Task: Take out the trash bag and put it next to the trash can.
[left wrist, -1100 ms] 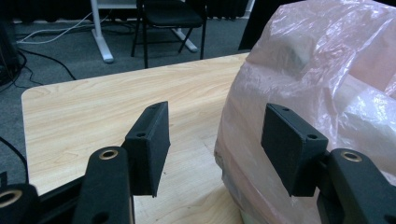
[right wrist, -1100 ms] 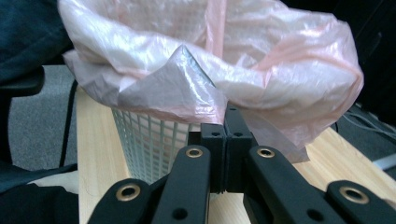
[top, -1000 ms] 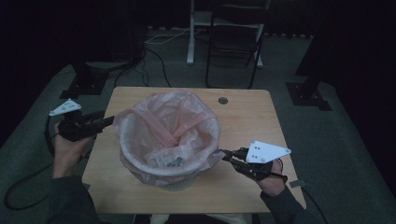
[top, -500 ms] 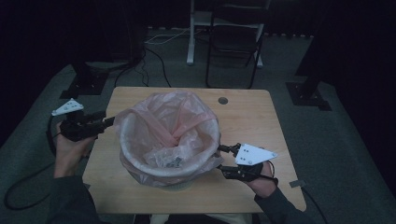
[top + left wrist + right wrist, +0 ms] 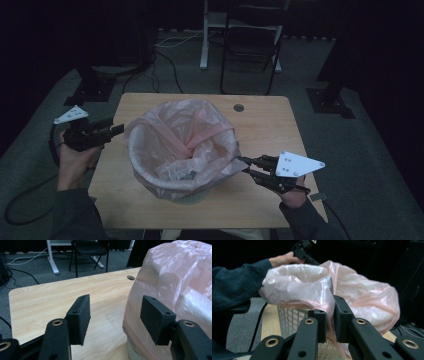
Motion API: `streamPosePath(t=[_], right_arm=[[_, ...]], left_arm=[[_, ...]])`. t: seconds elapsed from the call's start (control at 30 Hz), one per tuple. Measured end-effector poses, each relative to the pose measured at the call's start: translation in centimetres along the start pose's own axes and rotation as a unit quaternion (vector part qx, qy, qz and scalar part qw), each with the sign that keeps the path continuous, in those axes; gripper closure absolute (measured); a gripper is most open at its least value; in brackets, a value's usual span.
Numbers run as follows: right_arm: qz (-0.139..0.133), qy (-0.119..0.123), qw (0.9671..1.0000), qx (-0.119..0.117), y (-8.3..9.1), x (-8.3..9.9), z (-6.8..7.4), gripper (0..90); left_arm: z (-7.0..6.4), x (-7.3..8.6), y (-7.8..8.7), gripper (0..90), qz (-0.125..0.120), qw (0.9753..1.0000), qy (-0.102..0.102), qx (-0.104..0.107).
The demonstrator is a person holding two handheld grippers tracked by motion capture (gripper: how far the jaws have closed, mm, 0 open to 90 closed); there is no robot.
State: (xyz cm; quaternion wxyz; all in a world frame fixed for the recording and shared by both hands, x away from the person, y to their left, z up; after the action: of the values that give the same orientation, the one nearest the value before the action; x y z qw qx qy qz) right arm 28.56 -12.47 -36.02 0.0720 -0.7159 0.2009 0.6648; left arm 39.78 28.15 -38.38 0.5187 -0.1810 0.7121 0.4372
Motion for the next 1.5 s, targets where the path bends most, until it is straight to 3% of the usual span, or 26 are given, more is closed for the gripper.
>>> streamPosePath(t=[0.07, 0.13, 0.2, 0.37, 0.47, 0.6, 0.63, 0.7, 0.73, 0.97, 1.07, 1.17, 1.27, 1.3, 1.37, 1.5], right_arm=[[0.006, 0.003, 0.9999, 0.01, -0.1, -0.3, -0.3, 76.9], [0.025, 0.005, 0.9992, 0.031, -0.5, -0.2, -0.7, 65.4], [0.031, -0.003, 0.9987, 0.041, -0.9, -0.1, -1.2, 61.7], [0.031, -0.017, 0.9981, 0.05, -1.4, 0.0, -1.8, 58.9], [0.038, -0.021, 0.9975, 0.056, -1.6, -0.2, -2.2, 58.5], [0.054, -0.026, 0.9958, 0.07, -1.9, -0.2, -2.8, 57.0], [0.06, -0.034, 0.9948, 0.076, -2.1, -0.2, -3.2, 56.7], [0.067, -0.044, 0.994, 0.074, -2.4, 0.0, -3.6, 55.1], [0.067, -0.049, 0.994, 0.072, -2.4, 0.0, -3.7, 54.9], [0.066, -0.043, 0.994, 0.076, -2.5, -0.8, -4.3, 58.4], [0.042, -0.057, 0.9954, 0.065, -2.1, -2.1, -4.4, 58.4], [0.03, -0.074, 0.9948, 0.064, -2.0, -2.6, -4.8, 58.3], [0.041, -0.08, 0.9939, 0.063, -2.3, -2.3, -5.0, 56.1], [0.063, -0.08, 0.993, 0.061, -2.6, -1.5, -5.1, 53.9], [0.08, -0.076, 0.9923, 0.057, -2.9, -1.0, -5.2, 51.4], [0.102, -0.066, 0.9908, 0.06, -3.5, -0.4, -5.3, 49.3]], left_arm=[[-0.1, -0.1, 0.1, 41.4, 0.0, 1.0, -0.003, 0.0], [-0.3, -0.4, 0.2, 41.4, -0.004, 1.0, -0.003, 0.002], [-0.6, -0.7, 0.4, 41.5, -0.008, 0.9999, -0.007, 0.006], [-1.5, -1.6, 0.7, 41.2, -0.02, 0.9995, -0.016, 0.017], [-2.9, -2.9, 0.8, 40.3, -0.03, 0.9986, -0.03, 0.03], [-4.3, -3.7, 0.4, 38.8, -0.023, 0.9978, -0.049, 0.039], [-5.1, -4.2, -0.2, 38.7, -0.015, 0.997, -0.063, 0.043], [-5.5, -4.3, -0.6, 38.7, -0.011, 0.9967, -0.068, 0.043], [-6.2, -4.5, -1.4, 38.8, 0.003, 0.996, -0.081, 0.038], [-7.6, -5.0, -3.3, 59.0, 0.032, 0.9929, -0.109, 0.036], [-8.0, -5.2, -3.5, 62.1, 0.044, 0.9909, -0.121, 0.038], [-8.4, -5.3, -3.7, 67.3, 0.053, 0.9887, -0.134, 0.04], [-8.6, -5.3, -3.8, 75.8, 0.058, 0.9877, -0.139, 0.042], [-8.7, -5.3, -3.9, 81.0, 0.064, 0.987, -0.143, 0.037], [-8.7, -5.3, -4.0, 87.4, 0.066, 0.9868, -0.143, 0.039], [-9.5, -6.2, -3.7, 89.5, 0.048, 0.987, -0.142, 0.057]])
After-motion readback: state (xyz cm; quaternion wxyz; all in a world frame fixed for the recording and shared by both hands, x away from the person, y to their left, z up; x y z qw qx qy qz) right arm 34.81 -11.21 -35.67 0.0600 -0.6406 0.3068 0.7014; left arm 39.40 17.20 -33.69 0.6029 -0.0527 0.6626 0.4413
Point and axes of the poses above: each handheld gripper's, and its own axes: y roughly backward along the jaws, x roughly out of its underside, z roughly to its left, the point moved 8 cm from there along -y, roughly forward along the jaws, and after that the axes turned 5 degrees about -y, right-handed, at the moved point
